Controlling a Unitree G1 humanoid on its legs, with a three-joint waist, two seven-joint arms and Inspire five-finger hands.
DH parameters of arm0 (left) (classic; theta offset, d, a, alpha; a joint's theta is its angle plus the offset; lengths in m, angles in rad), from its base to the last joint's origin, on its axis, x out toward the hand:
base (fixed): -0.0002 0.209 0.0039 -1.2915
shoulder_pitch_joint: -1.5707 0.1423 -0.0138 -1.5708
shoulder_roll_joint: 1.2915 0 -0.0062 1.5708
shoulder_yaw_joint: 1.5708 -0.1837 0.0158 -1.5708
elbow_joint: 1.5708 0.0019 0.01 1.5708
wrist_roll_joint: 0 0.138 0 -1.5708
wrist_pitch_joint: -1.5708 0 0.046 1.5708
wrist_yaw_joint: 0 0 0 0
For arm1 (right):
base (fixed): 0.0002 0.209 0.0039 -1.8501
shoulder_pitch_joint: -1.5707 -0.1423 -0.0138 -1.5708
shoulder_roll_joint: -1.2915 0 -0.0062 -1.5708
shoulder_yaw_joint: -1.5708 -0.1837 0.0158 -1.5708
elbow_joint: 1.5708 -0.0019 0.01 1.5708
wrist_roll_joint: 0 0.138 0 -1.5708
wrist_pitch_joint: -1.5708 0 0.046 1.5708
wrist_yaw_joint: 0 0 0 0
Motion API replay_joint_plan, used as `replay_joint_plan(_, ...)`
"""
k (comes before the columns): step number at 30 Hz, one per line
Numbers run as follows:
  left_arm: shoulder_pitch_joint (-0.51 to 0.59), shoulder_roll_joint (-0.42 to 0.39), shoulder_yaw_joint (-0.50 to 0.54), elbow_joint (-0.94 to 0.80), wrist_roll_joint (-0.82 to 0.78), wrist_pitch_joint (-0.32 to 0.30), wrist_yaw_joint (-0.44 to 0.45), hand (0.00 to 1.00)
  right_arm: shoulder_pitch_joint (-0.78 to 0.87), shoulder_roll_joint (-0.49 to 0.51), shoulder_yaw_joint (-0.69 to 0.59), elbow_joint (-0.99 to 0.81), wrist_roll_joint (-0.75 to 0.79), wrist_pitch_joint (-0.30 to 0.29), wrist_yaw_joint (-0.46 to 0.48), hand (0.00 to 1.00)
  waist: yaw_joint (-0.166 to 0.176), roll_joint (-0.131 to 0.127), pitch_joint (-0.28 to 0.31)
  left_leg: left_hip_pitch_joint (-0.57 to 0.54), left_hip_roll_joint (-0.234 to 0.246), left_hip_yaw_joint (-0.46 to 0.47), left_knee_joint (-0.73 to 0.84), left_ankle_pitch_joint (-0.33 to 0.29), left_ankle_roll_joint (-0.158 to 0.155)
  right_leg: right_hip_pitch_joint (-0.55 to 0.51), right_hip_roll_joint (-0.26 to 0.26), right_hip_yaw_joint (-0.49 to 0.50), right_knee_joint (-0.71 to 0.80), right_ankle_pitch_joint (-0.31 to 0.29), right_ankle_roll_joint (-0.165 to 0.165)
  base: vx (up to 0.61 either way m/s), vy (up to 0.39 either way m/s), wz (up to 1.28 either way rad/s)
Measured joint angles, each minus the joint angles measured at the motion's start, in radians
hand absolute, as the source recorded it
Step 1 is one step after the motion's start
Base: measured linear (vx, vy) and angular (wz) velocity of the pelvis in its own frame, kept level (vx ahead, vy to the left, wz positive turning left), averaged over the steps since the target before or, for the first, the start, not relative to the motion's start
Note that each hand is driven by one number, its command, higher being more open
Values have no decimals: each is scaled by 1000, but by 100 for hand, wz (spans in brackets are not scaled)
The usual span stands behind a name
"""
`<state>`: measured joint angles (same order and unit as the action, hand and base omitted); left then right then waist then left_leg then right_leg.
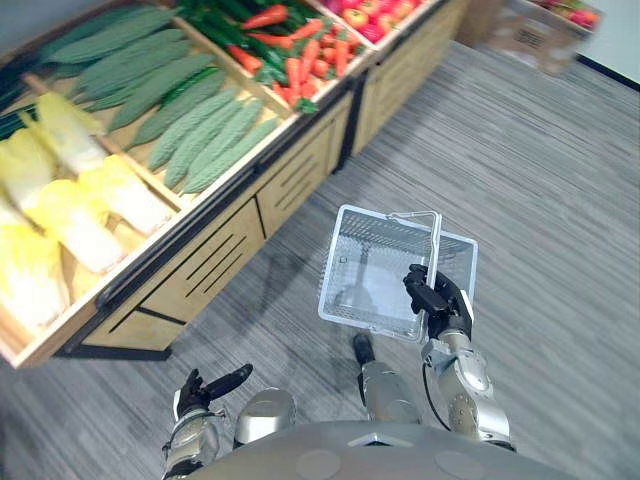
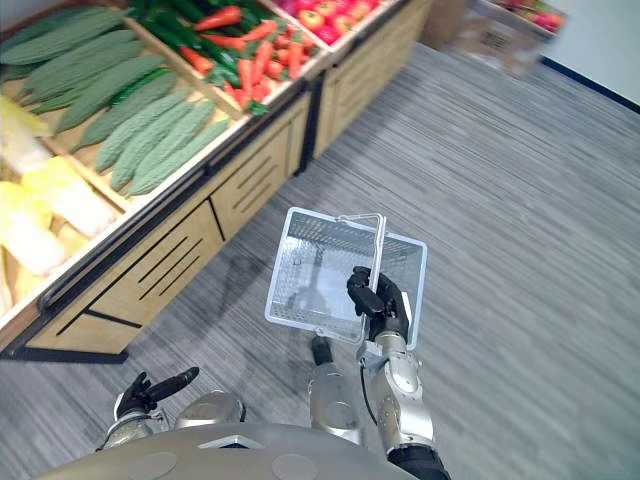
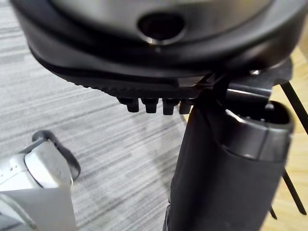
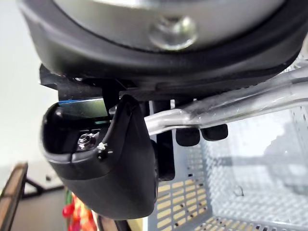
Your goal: Pick vegetable in the basket
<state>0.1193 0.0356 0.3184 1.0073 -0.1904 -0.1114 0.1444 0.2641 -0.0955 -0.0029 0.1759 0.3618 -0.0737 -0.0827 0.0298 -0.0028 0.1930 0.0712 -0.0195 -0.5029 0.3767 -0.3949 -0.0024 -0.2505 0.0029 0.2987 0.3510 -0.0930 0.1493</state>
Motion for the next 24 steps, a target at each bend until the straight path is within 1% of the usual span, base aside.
replay_joint_plan(1,-3,-13,5,-4,1,-1,-2,100,4,-9,3,-13,0,0,0,0,6,7,-4,-2,11,-21,-6,2,-4,-14,4,-28,42,-21,-5,278,-505,143)
replay_joint_plan(2,-11,-19,16,-12,3,0,-8,100,4,-11,9,-35,0,1,4,0,13,7,-4,-6,30,-69,-16,12,-22,-36,5,-86,114,-62,-31,221,-489,136)
replay_joint_plan(3,-24,-26,16,-20,9,0,-3,100,3,-11,10,-51,0,1,6,0,12,7,-6,-24,47,-108,-24,27,-37,-46,2,-125,158,-89,-47,192,-469,145)
replay_joint_plan(4,-34,-30,16,-21,11,0,-2,100,2,-11,10,-56,0,1,6,0,10,7,-6,-30,57,-121,-32,38,-43,-46,3,-142,167,-97,-55,105,-275,149)
replay_joint_plan(5,-39,-39,14,-33,14,1,-2,100,-9,-9,13,-58,3,1,6,0,7,0,-10,-41,73,-135,-58,73,-53,-45,4,-164,180,-105,-69,106,-274,132)
replay_joint_plan(6,-39,-47,12,-44,16,1,-3,100,-18,-2,14,-58,4,1,6,0,5,-13,-19,-56,87,-139,-80,110,-60,-44,4,-168,183,-111,-79,100,-254,123)
replay_joint_plan(8,-38,-43,13,-59,20,2,-1,100,-30,10,16,-58,4,0,9,0,2,-24,-30,-78,114,-130,-103,153,-69,-41,7,-192,184,-116,-87,80,-206,93)
replay_joint_plan(9,-38,-44,13,-62,19,2,2,100,-35,13,15,-58,4,0,9,0,-1,-25,-31,-86,124,-120,-106,165,-78,-37,9,-200,183,-116,-87,48,-153,96)
replay_joint_plan(10,-36,-44,12,-67,19,2,1,100,-40,20,15,-58,6,0,9,0,-6,-25,-31,-99,143,-80,-108,187,-87,-25,8,-222,183,-116,-88,23,-115,98)
replay_joint_plan(11,-35,-43,12,-68,19,2,1,100,-37,26,15,-57,7,0,9,0,-9,-25,-31,-101,160,-18,-121,213,-91,-6,3,-247,180,-116,-88,10,-99,102)
replay_joint_plan(12,-35,-43,12,-68,19,2,2,100,-33,29,14,-56,8,0,9,0,-10,-25,-32,-103,170,25,-128,228,-93,5,-2,-265,178,-117,-89,-17,-77,109)
replay_joint_plan(13,-34,-40,12,-69,19,2,2,100,-23,41,13,-50,8,0,9,0,-14,-32,-38,-106,183,121,-151,262,-89,30,-20,-300,162,-119,-93,-37,-65,128)
replay_joint_plan(14,-29,-34,11,-68,19,0,3,100,-13,57,10,-34,8,-2,9,0,-28,-44,-57,-117,195,239,-183,297,-76,56,-40,-344,130,-127,-107,-45,-63,139)
replay_joint_plan(15,-28,-32,11,-66,19,1,5,100,-12,65,9,-18,7,-3,9,0,-37,-46,-66,-124,205,306,-198,306,-69,69,-50,-371,110,-130,-111,-47,-59,155)
replay_joint_plan(16,-33,-28,4,-62,19,2,4,100,-16,75,-1,16,7,-6,10,0,-49,-52,-73,-138,218,469,-195,301,-55,95,-73,-436,72,-139,-127,-70,-45,157)
replay_joint_plan(17,-42,-15,-15,-48,19,4,3,100,-30,80,-22,66,6,-6,10,0,-59,-59,-73,-157,232,601,-179,295,-41,117,-101,-496,46,-145,-137,-82,-25,146)
replay_joint_plan(18,-43,-3,-29,-42,18,5,4,100,-33,85,-35,91,6,-6,10,0,-62,-65,-75,-159,244,662,-176,301,-42,125,-116,-512,43,-144,-134,-100,34,115)
replay_joint_plan(19,-50,7,-49,-27,19,6,5,100,-29,90,-50,119,6,-6,10,0,-62,-64,-75,-146,259,743,-182,315,-51,145,-134,-533,37,-142,-124,-97,148,84)
replay_joint_plan(20,-37,11,-73,-11,19,7,8,100,-15,76,-59,157,3,-2,10,0,-60,-44,-84,-117,258,784,-239,398,-102,173,-140,-536,15,-134,-94,-83,180,63)
replay_joint_plan(21,-26,14,-76,-5,19,7,8,100,-14,75,-52,177,2,-1,10,0,-58,-42,-88,-110,248,783,-259,407,-135,177,-142,-525,8,-131,-84,-55,197,32)
replay_joint_plan(23,-6,38,-76,17,12,13,9,100,-1,86,-28,208,0,2,10,0,-63,-51,-103,-95,207,787,-345,447,-123,178,-143,-452,-53,-107,-57,-37,186,14)
replay_joint_plan(24,1,47,-75,23,14,13,10,100,1,93,-27,213,-1,7,10,0,-65,-52,-105,-84,190,790,-387,466,-121,181,-144,-432,-87,-86,-52,-33,188,8)
